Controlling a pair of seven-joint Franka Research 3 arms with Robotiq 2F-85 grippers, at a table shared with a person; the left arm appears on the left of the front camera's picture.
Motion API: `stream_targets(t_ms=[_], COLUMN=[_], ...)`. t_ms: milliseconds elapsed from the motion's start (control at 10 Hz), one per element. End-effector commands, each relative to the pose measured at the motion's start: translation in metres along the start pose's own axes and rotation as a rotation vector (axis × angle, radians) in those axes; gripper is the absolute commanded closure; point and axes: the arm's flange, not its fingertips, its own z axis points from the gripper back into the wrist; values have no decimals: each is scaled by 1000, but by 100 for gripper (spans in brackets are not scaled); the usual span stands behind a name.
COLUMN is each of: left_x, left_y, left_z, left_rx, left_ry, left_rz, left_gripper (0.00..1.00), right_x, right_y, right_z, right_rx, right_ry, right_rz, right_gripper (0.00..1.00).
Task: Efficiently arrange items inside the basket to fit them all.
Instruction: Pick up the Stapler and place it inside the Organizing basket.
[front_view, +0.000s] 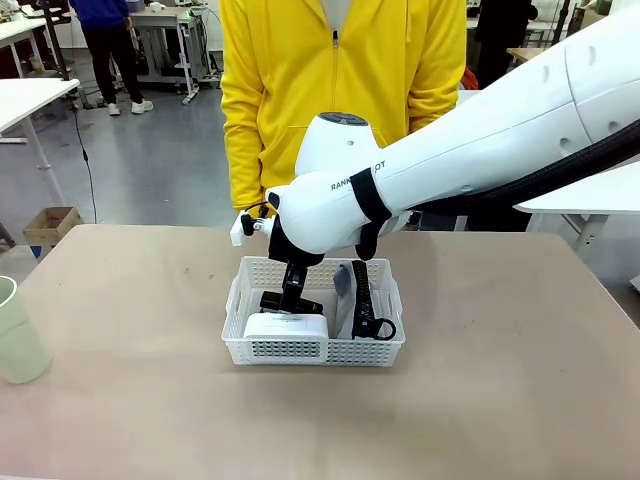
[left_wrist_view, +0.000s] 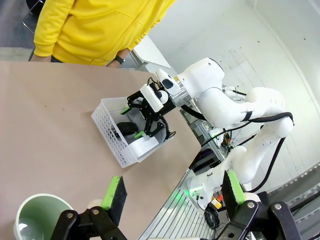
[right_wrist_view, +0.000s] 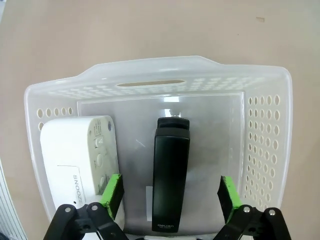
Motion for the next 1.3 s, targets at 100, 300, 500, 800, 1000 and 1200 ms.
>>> stream_targets(t_ms=[100, 300, 500, 800, 1000, 1200], left_x=[2, 2, 2, 2, 2, 2], left_y=[-4, -4, -4, -4, -4, -4], left_z=[0, 0, 0, 0, 0, 0], left_rx=[-14, -14, -14, -14, -14, -14], left_ry=[-12, -12, -12, -12, -12, -12], left_rz=[-4, -4, -4, -4, -4, -4], left_gripper=[0, 0, 0, 0, 0, 0], right_x=[-21, -68, -125, -227, -299, -375], right_y=[1, 9, 23, 46, 66, 92], right_z=[35, 94, 155, 219, 239, 255], right_rx=[-17, 16, 68, 221, 321, 402], right_ry=[-44, -155, -264, -515, -698, -837], right_rz=[-44, -154, -326, -585, -781, -924], right_gripper=[0, 0, 0, 0, 0, 0])
